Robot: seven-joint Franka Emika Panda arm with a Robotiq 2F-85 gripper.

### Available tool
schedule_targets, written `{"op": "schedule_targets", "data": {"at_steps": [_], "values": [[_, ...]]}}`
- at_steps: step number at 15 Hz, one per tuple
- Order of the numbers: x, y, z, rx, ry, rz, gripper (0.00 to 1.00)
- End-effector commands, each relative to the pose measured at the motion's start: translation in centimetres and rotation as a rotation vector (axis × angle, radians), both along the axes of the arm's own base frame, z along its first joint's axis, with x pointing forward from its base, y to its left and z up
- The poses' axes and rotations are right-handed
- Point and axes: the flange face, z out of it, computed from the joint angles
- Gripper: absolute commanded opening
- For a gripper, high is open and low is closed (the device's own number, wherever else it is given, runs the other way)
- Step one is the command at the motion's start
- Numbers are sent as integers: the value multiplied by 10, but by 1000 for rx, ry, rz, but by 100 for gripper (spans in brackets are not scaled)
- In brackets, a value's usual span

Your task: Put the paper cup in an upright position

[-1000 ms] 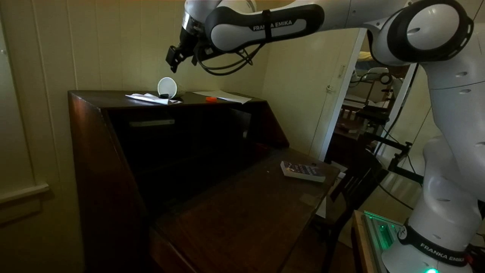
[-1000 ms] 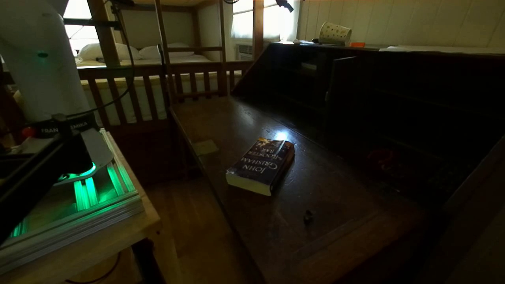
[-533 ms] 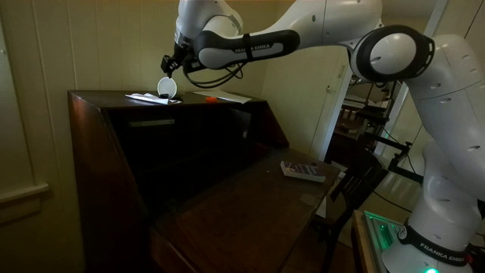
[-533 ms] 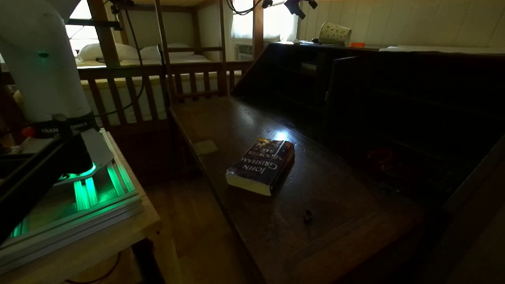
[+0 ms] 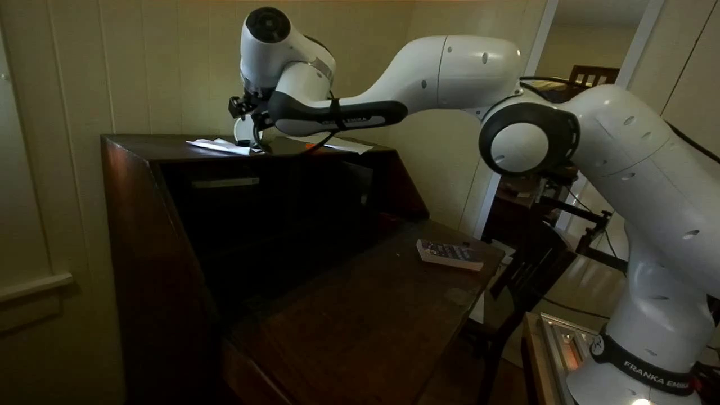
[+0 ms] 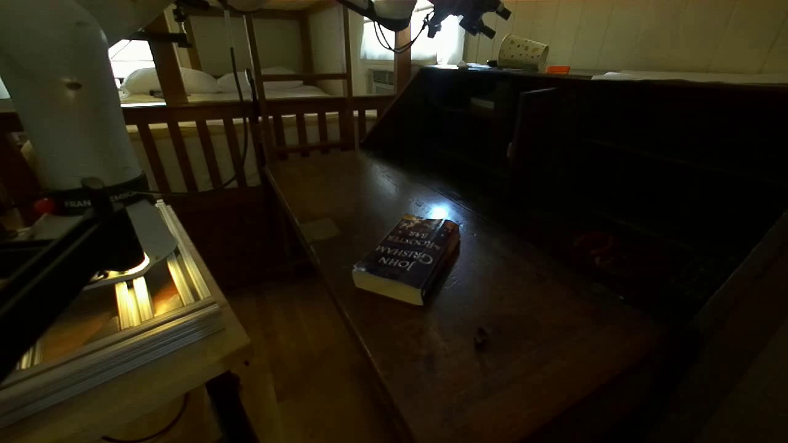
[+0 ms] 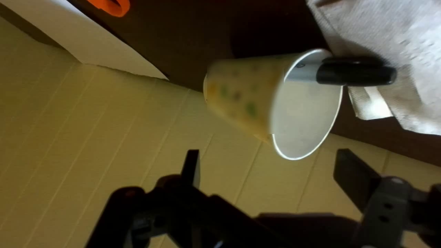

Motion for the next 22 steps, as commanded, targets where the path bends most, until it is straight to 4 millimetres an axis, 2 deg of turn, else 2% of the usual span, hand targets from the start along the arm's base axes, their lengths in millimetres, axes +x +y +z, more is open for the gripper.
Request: {"op": "schedule_targets", "data": {"at_steps": [1,3,4,8,13,16,17,22], "values": [[11,-2,-13,-107,-77,-24,100],[13,-9,-20,-145,-85,-38,100],[14,-13,-24,-164,-86,-43,96],[17,-27,-40,-213,-77,-64,60],[18,-36,-45,-246,-78,-80,24],[14,-36,-26,-220,-103,-106,4],[13,-36,-16,-213,-118,-116,0],[-4,-32,50,-127,-178,-178,1]]}}
